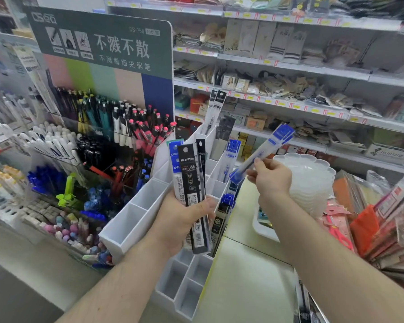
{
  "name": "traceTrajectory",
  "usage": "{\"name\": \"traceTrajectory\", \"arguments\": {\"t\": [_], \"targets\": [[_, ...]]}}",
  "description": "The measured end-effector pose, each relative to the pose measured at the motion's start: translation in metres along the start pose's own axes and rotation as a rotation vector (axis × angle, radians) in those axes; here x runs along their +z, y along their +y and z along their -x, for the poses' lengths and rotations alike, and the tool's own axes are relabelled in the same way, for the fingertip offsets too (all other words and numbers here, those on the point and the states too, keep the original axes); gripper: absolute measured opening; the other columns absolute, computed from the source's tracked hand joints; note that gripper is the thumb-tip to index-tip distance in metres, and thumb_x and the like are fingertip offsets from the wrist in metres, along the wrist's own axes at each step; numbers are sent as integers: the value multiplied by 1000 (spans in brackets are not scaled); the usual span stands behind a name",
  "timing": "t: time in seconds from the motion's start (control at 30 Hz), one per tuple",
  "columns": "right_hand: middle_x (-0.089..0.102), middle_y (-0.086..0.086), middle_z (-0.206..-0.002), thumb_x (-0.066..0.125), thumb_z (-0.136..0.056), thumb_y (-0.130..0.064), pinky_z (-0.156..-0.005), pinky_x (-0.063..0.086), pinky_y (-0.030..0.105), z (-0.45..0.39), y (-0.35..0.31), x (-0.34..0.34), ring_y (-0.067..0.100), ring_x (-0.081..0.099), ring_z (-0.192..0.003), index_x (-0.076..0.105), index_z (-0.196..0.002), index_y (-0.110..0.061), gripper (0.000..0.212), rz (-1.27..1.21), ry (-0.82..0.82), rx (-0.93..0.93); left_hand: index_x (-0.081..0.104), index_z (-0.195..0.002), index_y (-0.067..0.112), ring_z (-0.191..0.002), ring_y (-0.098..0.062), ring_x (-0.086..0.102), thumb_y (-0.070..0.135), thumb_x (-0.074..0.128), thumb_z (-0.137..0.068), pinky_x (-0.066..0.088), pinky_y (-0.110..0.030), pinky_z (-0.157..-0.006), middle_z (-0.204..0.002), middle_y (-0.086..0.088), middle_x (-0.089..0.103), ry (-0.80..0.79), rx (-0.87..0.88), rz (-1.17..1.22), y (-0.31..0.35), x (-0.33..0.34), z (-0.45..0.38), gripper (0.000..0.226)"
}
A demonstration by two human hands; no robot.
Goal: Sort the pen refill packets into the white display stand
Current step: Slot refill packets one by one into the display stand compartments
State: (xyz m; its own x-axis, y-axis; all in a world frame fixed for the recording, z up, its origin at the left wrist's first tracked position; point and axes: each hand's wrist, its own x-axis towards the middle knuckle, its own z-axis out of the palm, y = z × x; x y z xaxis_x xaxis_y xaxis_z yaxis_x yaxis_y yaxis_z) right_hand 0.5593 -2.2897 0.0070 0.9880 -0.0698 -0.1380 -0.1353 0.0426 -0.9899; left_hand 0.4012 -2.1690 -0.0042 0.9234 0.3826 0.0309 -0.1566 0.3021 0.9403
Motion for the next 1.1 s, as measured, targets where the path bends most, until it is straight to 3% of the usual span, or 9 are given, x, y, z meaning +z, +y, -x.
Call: {"name": "traceTrajectory", "arguments": {"t": [0.13,0.3,0.37,0.53,0.73,0.9,0.97,1.03,1.1], "targets": [[70,-1,-72,65,-96,-19,-78,61,38,-35,13,22,15,66,-67,66,-78,-22,17,123,-4,-63,57,-84,9,-54,-17,64,6,72,-66,54,-28,-51,-63,-1,65,5,14,15,-1,-2,0,23],[72,-3,-72,65,-94,-24,-81,61,45,-55,34,40,20,72,-71,68,-70,-25,24,294,-85,-118,56,-86,7,-55,-18,64,6,72,-67,57,-31,-55,-64,0,64,13,47,-34,-3,-4,-1,25],[72,-4,-73,64,-94,-25,-80,59,43,-57,41,44,25,73,-77,67,-67,-25,27,398,-122,-158,55,-87,6,-55,-18,64,5,72,-67,56,-31,-56,-63,1,64,16,57,-40,-4,-5,-2,26],[68,2,-86,59,-97,-27,-72,41,28,-59,59,50,24,61,-83,70,-85,-24,16,718,-238,-253,56,-89,6,-58,-19,65,6,73,-69,56,-32,-59,-66,0,65,12,46,-42,-6,-7,-3,27],[72,6,-102,59,-97,-27,-78,53,34,-68,66,47,23,62,-85,74,-104,-16,20,891,-326,-212,58,-88,7,-61,-21,65,6,73,-69,57,-34,-62,-69,-2,66,-2,31,-36,-7,-9,-3,24],[70,2,-93,70,-84,-30,-71,55,33,-68,47,41,15,63,-79,68,-87,-21,10,976,-365,-201,66,-77,16,-59,-21,64,5,73,-69,56,-36,-63,-68,-4,64,-10,48,-40,-9,-9,-4,15],[64,4,-104,67,-82,-33,-78,51,35,-64,38,38,19,59,-91,64,-102,-17,26,950,-212,-371,68,-72,21,-59,-22,63,5,73,-70,57,-36,-64,-68,-5,64,-26,60,-41,-9,-9,-5,17],[53,9,-127,68,-79,-34,-96,45,42,-63,30,36,26,51,-115,52,-132,-14,59,1001,-92,-680,65,-79,11,-60,-22,64,5,73,-70,56,-36,-64,-69,-6,63,-39,74,-47,-10,-10,-5,14],[31,10,-154,69,-78,-37,-116,27,46,-59,25,38,27,29,-143,30,-152,-15,86,1100,-160,-845,60,-84,3,-60,-22,64,7,76,-70,56,-35,-63,-69,-6,64,-42,74,-50,-11,-11,-6,22]]}}
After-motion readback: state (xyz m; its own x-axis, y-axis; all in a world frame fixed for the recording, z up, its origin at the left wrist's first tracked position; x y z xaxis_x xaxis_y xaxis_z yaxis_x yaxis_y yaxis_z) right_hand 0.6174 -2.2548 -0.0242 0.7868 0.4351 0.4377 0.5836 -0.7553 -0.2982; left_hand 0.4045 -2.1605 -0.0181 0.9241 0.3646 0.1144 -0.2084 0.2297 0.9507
